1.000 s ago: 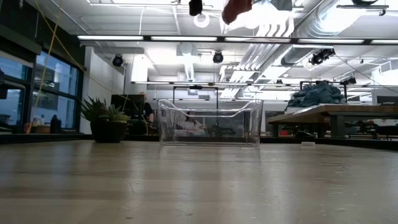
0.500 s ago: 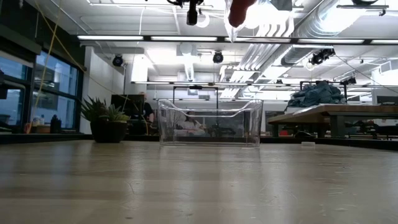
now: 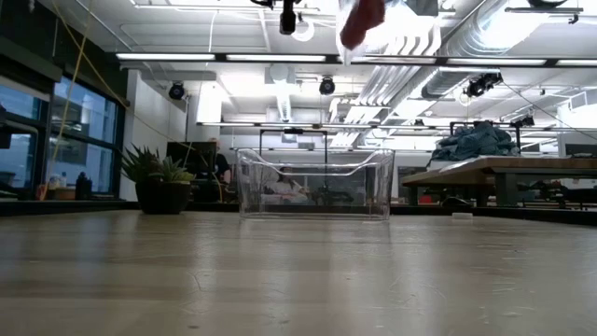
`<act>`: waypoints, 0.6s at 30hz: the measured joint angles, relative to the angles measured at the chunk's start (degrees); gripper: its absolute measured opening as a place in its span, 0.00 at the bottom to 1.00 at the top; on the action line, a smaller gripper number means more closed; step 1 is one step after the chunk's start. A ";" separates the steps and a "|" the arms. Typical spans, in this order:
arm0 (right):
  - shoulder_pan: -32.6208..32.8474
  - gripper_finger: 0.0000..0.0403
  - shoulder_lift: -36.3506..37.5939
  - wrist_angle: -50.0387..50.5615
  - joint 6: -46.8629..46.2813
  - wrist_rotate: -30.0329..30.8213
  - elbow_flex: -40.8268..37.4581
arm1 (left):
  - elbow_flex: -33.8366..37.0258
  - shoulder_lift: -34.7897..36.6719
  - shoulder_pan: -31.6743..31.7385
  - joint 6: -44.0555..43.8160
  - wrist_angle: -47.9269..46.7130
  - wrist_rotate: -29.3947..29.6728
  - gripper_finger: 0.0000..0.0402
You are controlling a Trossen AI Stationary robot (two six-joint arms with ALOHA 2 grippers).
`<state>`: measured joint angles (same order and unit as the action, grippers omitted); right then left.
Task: Roll bandage
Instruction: Put the transparent zip bag containing the rolled red bandage into the transparent container
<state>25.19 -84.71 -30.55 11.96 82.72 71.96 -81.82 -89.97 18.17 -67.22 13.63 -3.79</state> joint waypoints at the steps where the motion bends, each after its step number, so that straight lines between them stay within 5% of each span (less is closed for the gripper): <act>1: -0.02 0.23 0.00 0.01 -0.63 0.00 0.00 | 0.00 0.00 0.07 0.01 -0.03 0.00 0.00; 8: 0.96 0.43 0.00 -0.78 6.53 4.15 0.00 | -0.07 0.02 1.01 7.89 -4.35 -2.13 0.00; 18: 3.89 0.45 2.26 -2.76 13.84 7.32 0.00 | -0.09 0.02 1.71 34.25 -28.51 -12.38 0.00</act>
<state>29.08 -82.44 -33.31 25.81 90.04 71.96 -81.91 -89.95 19.89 -32.97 -14.89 -16.17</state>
